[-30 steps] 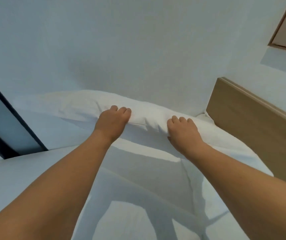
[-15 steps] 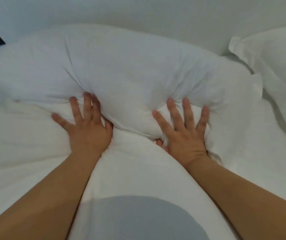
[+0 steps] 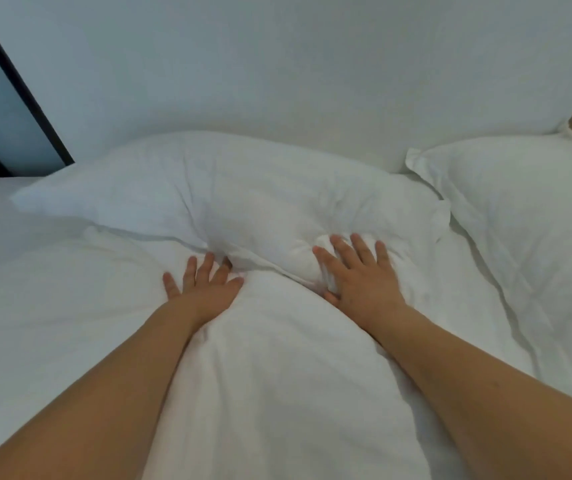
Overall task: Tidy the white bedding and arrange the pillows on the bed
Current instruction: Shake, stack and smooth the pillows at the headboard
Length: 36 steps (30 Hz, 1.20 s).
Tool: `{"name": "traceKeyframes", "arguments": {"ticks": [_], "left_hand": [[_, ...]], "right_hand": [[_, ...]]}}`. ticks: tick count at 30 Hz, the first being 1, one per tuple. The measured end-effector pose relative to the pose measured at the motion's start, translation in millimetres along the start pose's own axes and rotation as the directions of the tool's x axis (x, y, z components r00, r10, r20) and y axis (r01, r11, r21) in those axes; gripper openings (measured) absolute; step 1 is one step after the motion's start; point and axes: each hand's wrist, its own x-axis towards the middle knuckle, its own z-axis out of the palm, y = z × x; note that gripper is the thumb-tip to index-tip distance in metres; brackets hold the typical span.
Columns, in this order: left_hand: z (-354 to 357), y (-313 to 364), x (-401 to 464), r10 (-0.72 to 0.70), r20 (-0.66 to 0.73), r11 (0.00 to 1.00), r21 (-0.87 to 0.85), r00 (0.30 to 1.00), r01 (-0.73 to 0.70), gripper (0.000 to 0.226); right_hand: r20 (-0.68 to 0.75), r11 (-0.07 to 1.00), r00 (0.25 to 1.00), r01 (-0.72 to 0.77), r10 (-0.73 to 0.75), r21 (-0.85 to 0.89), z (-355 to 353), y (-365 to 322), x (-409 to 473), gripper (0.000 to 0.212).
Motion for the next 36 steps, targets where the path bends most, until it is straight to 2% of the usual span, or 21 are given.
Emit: {"name": "traceKeyframes", "arguments": {"ticks": [2, 4, 6, 9, 11, 15, 18, 21, 23, 25, 28, 30, 32, 34, 36], "left_hand": [[1.2, 7.4, -36.1, 0.053, 0.043, 0.998, -0.029, 0.998, -0.052, 0.067], [6.8, 16.8, -72.9, 0.083, 0.016, 0.994, -0.072, 0.996, -0.081, 0.07], [10.6, 30.4, -111.1, 0.103, -0.053, 0.986, -0.125, 0.993, -0.109, 0.071], [18.4, 66.0, -175.5, 0.191, -0.156, 0.978, -0.056, 0.969, -0.201, 0.068], [23.7, 97.2, -214.3, 0.317, -0.23, 0.948, 0.04, 0.92, -0.316, 0.068], [27.4, 170.7, -273.9, 0.572, -0.332, 0.816, 0.323, 0.75, -0.479, 0.068], [24.6, 224.3, -295.4, 0.699, -0.323, 0.691, 0.533, 0.638, -0.488, 0.072], [27.5, 269.4, -297.1, 0.758, -0.299, 0.609, 0.643, 0.58, -0.464, 0.078], [35.7, 294.1, -286.2, 0.773, -0.274, 0.577, 0.68, 0.573, -0.452, 0.084], [45.5, 318.3, -265.9, 0.786, -0.233, 0.537, 0.716, 0.573, -0.446, 0.091], [65.1, 356.6, -215.2, 0.802, -0.201, 0.501, 0.741, 0.563, -0.448, 0.099], [80.6, 380.3, -171.8, 0.801, -0.203, 0.506, 0.732, 0.563, -0.456, 0.104], [102.1, 401.9, -126.5, 0.795, -0.204, 0.521, 0.712, 0.572, -0.47, 0.108], [134.1, 418.2, -84.9, 0.789, -0.209, 0.548, 0.665, 0.578, -0.507, 0.111], [173.7, 426.7, -52.5, 0.784, -0.245, 0.596, 0.555, 0.57, -0.581, 0.107]], "right_hand": [[-0.011, 0.996, 1.0, 0.005, -0.004, 0.09, -18.5, 4.7, -27.5, 0.066], [-0.022, 0.991, 0.999, -0.021, 0.024, 0.134, -31.9, 12.5, -65.7, 0.063], [-0.006, 0.975, 0.99, -0.135, 0.138, 0.176, -43.5, 23.2, -109.0, 0.062], [0.016, 0.918, 0.945, -0.32, 0.326, 0.234, -64.0, 47.0, -180.6, 0.062], [0.036, 0.89, 0.914, -0.401, 0.404, 0.217, -78.3, 68.4, -226.4, 0.064], [0.098, 0.829, 0.839, -0.544, 0.535, 0.133, -106.8, 131.3, -317.5, 0.071], [0.128, 0.77, 0.769, -0.636, 0.627, 0.048, -111.2, 184.9, -368.4, 0.073], [0.149, 0.723, 0.711, -0.688, 0.688, -0.054, -99.8, 224.1, -390.2, 0.079], [0.149, 0.739, 0.724, -0.662, 0.674, -0.122, -81.9, 240.3, -387.7, 0.083], [0.111, 0.792, 0.789, -0.578, 0.604, -0.197, -58.6, 253.1, -374.9, 0.092], [-0.021, 0.847, 0.888, -0.445, 0.459, -0.291, -19.9, 273.8, -339.2, 0.107], [-0.084, 0.879, 0.929, -0.367, 0.359, -0.306, 9.7, 291.2, -306.1, 0.112], [-0.128, 0.906, 0.94, -0.34, 0.317, -0.251, 45.6, 307.8, -274.2, 0.118], [-0.19, 0.92, 0.916, -0.376, 0.352, -0.109, 89.4, 320.2, -252.0, 0.108], [-0.279, 0.924, 0.894, -0.38, 0.352, -0.05, 129.8, 327.6, -237.8, 0.081]]}}
